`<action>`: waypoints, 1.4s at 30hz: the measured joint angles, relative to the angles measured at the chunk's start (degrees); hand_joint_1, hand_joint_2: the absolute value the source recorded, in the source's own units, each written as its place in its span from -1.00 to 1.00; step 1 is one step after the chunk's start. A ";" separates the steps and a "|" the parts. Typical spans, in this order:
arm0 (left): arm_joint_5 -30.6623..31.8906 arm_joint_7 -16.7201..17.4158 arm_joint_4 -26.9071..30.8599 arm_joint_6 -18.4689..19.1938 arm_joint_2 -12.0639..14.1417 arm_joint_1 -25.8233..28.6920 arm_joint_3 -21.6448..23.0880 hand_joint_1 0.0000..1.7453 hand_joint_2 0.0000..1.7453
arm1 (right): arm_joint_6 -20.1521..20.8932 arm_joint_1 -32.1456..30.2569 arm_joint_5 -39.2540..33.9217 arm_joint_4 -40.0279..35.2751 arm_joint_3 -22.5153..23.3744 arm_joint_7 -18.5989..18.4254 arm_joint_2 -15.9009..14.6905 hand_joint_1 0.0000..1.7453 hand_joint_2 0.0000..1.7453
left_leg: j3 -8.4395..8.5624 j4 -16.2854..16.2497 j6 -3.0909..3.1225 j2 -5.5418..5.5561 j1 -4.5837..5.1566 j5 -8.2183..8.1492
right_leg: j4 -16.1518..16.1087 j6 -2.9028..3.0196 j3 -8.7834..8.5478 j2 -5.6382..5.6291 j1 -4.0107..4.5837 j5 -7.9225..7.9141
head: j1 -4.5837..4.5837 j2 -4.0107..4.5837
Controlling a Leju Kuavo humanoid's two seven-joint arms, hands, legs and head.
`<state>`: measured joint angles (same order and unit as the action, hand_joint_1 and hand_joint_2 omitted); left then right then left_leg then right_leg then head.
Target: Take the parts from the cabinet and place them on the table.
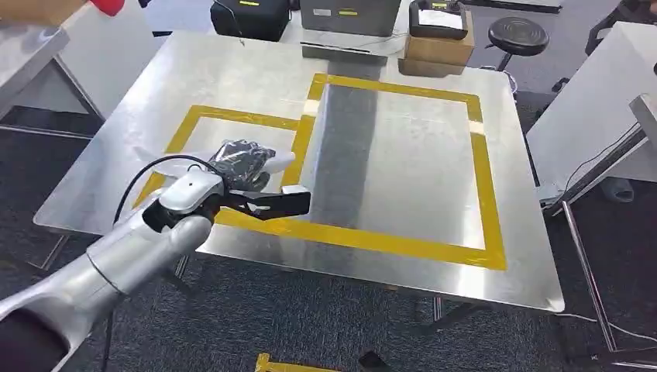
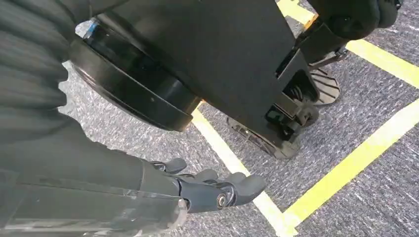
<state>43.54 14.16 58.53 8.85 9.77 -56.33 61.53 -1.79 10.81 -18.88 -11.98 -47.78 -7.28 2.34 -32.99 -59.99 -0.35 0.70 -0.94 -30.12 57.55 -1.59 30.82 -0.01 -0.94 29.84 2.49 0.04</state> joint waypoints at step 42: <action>-0.90 4.53 -6.53 1.03 7.43 -3.16 0.24 1.00 1.00 | 0.00 -0.74 -1.53 0.00 -2.56 -0.15 -1.07 -1.00 1.00 | 0.13 0.03 0.01 -0.91 -0.01 -0.01 | 0.03 -0.05 0.02 -0.43 0.00 -0.13 | -0.04 0.00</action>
<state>42.64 18.69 52.00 9.88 17.20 -59.50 61.77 -1.79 10.07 -20.41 -11.98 -50.34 -7.43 1.27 -32.85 -59.96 -0.34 -0.22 -0.95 -30.13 57.59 -1.64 30.84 -0.44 -0.93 29.71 2.45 0.04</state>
